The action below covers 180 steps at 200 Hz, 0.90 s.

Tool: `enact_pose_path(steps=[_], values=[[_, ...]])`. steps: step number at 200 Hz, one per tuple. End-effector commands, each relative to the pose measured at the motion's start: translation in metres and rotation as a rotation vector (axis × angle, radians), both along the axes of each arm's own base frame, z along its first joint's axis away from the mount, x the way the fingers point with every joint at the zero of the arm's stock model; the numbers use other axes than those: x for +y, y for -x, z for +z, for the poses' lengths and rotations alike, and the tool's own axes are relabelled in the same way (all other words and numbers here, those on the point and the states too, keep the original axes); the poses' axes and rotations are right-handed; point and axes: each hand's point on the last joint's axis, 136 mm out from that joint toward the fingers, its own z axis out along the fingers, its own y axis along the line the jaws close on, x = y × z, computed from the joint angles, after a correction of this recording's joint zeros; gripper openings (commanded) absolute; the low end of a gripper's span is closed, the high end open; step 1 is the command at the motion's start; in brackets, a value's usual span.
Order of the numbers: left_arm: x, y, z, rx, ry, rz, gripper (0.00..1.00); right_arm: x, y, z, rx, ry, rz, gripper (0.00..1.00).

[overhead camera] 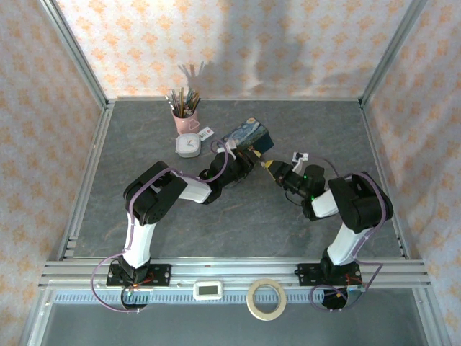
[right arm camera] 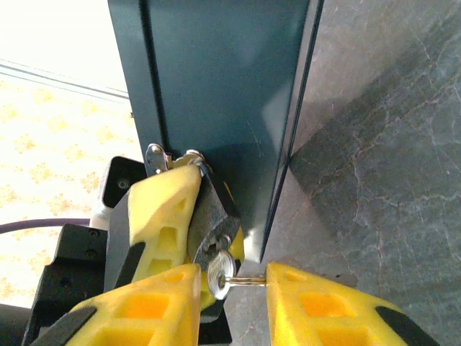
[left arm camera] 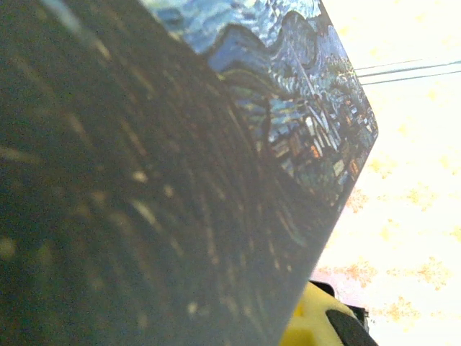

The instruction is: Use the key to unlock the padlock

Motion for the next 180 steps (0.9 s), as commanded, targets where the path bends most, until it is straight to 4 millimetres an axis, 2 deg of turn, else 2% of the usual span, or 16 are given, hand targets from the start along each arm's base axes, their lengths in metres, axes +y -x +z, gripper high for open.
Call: enact_pose_path(steps=[1, 38, 66, 96, 149, 180], values=[[-0.013, 0.012, 0.028, -0.038, 0.057, -0.055, 0.0, 0.006, -0.008, 0.012, -0.076, 0.017, 0.029, 0.29], [-0.015, 0.013, 0.03, -0.041, 0.057, -0.058, 0.0, 0.015, -0.005, 0.016, -0.095, 0.0, 0.064, 0.26], [-0.015, 0.013, 0.03, -0.04, 0.058, -0.055, 0.0, 0.016, -0.001, 0.015, -0.083, -0.006, 0.071, 0.16], [-0.012, 0.01, 0.03, -0.047, 0.053, -0.04, 0.0, 0.017, 0.008, 0.013, -0.067, -0.022, 0.075, 0.19], [-0.015, 0.009, 0.033, -0.054, 0.064, -0.04, 0.0, 0.02, 0.013, 0.017, -0.06, -0.06, 0.083, 0.16], [-0.014, 0.01, 0.035, -0.059, 0.066, -0.039, 0.0, 0.021, 0.014, 0.021, -0.05, -0.112, 0.089, 0.03]])
